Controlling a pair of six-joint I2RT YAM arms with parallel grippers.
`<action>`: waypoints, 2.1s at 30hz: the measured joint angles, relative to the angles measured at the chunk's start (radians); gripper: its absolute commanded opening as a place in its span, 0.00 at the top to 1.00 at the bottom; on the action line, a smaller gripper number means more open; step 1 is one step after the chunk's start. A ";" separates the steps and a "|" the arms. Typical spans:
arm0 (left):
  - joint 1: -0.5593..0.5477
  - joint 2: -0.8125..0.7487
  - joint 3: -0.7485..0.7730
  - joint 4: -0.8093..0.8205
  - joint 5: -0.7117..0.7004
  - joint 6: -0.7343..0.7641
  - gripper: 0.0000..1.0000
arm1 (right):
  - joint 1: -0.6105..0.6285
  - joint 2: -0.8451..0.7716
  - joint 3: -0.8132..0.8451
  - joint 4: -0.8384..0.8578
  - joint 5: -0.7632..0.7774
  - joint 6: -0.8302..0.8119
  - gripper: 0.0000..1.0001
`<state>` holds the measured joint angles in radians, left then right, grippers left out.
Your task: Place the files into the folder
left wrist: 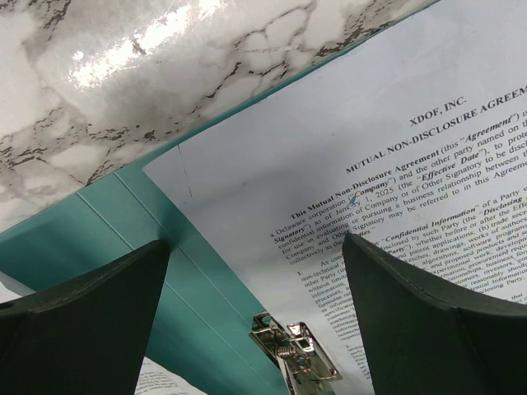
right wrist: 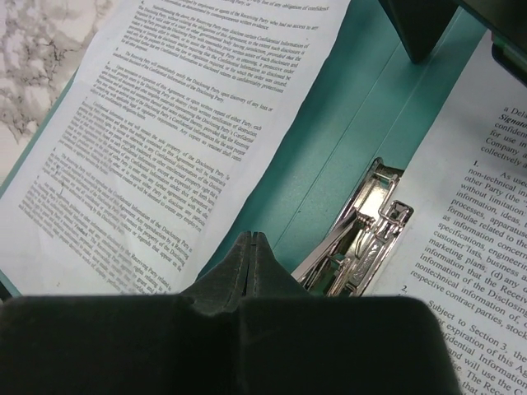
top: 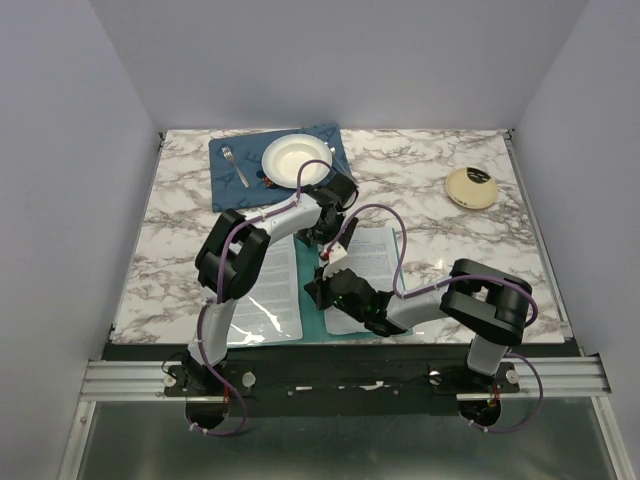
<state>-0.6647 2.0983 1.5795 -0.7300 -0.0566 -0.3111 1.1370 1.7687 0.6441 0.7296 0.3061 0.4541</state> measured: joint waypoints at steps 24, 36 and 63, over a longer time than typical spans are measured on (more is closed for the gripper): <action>0.027 -0.015 -0.024 0.009 0.005 0.008 0.01 | 0.009 0.023 -0.005 -0.070 -0.001 0.149 0.99; 0.041 -0.015 -0.023 0.011 0.005 0.014 0.01 | -0.058 0.037 -0.061 0.042 -0.087 0.185 0.99; 0.042 -0.021 -0.034 0.027 0.011 0.045 0.01 | -0.131 -0.142 -0.001 -0.074 -0.049 -0.033 0.40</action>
<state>-0.6228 2.0769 1.5459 -0.7029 -0.0452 -0.2661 1.0058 1.6272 0.6430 0.6559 0.2569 0.4210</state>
